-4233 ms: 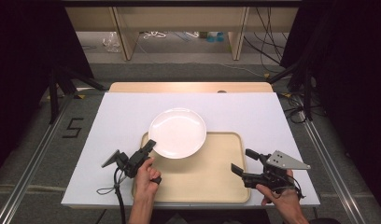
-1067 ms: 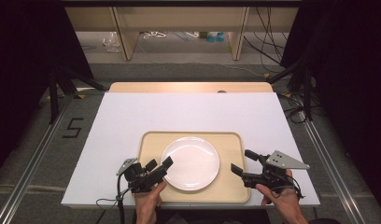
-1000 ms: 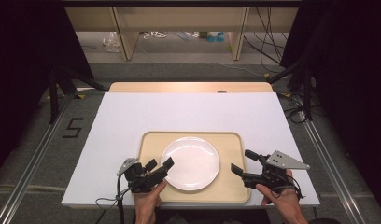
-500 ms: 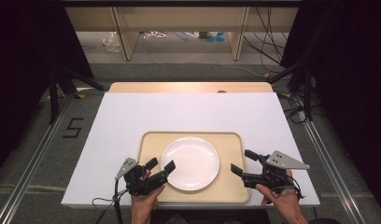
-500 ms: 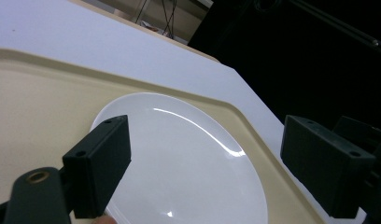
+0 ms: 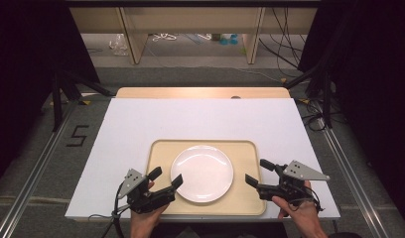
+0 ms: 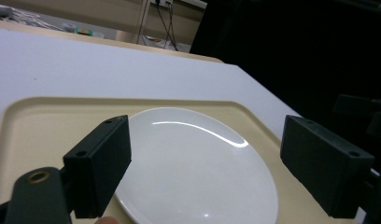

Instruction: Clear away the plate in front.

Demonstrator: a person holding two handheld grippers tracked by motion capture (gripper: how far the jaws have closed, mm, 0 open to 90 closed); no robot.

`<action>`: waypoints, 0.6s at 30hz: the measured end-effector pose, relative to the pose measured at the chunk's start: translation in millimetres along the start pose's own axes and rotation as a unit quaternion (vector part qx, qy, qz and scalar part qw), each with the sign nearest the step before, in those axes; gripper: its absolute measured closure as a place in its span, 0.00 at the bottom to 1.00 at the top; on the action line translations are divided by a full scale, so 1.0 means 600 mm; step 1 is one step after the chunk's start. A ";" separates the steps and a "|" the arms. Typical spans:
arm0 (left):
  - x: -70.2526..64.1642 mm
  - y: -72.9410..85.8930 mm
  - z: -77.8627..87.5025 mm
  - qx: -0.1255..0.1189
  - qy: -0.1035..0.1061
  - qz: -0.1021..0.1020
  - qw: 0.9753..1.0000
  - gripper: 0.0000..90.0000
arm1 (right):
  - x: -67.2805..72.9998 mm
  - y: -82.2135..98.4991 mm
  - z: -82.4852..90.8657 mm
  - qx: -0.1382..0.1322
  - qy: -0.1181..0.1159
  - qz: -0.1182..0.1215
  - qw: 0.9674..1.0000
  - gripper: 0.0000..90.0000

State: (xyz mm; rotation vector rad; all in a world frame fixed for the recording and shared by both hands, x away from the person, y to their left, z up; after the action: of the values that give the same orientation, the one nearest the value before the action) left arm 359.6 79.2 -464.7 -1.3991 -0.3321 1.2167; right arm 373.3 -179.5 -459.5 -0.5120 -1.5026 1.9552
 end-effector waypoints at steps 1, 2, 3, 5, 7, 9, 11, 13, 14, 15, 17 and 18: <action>0.000 0.000 0.000 0.000 0.000 0.000 1.000 0.18 | 0.000 0.000 0.000 0.000 0.000 0.000 1.000 0.25; -0.002 0.002 0.000 0.006 0.000 -0.004 1.000 0.18 | 0.002 -0.001 -0.002 -0.007 -0.003 -0.001 1.000 0.24; -0.004 0.003 0.000 0.009 0.002 -0.006 1.000 0.18 | 0.002 -0.001 -0.001 -0.004 -0.002 0.000 1.000 0.24; -0.007 0.004 -0.001 0.008 0.004 -0.008 1.000 0.18 | 0.002 0.001 0.000 0.004 -0.001 0.002 1.000 0.24; -0.007 0.005 -0.002 0.006 -0.004 -0.021 1.000 0.18 | 0.003 0.001 0.000 0.007 -0.002 0.004 1.000 0.24; -0.007 0.003 0.000 0.003 -0.006 -0.020 1.000 0.18 | 0.003 0.001 0.000 0.007 -0.001 0.006 1.000 0.24; -0.009 -0.002 0.002 -0.002 0.002 -0.014 1.000 0.18 | 0.003 0.001 0.000 0.008 -0.003 0.003 1.000 0.24; -0.009 -0.005 0.006 -0.007 -0.004 -0.014 1.000 0.18 | 0.002 0.001 0.000 0.006 -0.002 0.004 1.000 0.24; -0.011 -0.007 0.008 -0.008 -0.001 -0.018 1.000 0.18 | 0.002 0.001 -0.001 0.005 -0.003 0.003 1.000 0.24; -0.013 -0.009 0.008 -0.010 0.003 -0.017 1.000 0.18 | 0.003 0.000 -0.001 0.005 -0.004 0.005 1.000 0.24; -0.015 -0.010 0.009 -0.011 0.002 -0.020 1.000 0.18 | 0.003 0.000 -0.001 0.005 -0.003 0.008 1.000 0.24; -0.016 -0.010 0.009 -0.010 0.003 -0.022 1.000 0.18 | 0.004 0.000 -0.001 0.005 -0.004 0.008 1.000 0.24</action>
State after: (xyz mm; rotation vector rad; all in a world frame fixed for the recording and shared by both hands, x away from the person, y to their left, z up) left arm 353.6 76.2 -454.0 -1.4054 -0.3706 1.1759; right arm 371.8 -177.6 -459.6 -0.5140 -1.4970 1.9772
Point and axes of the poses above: each handheld gripper's, and its own axes: z roughly backward along the jaws, y roughly out of its underside, x roughly to its left, the point moved 10 cm from there along -z, roughly forward along the jaws, and after that the axes turned 7 degrees about z, right-handed, at the moved point
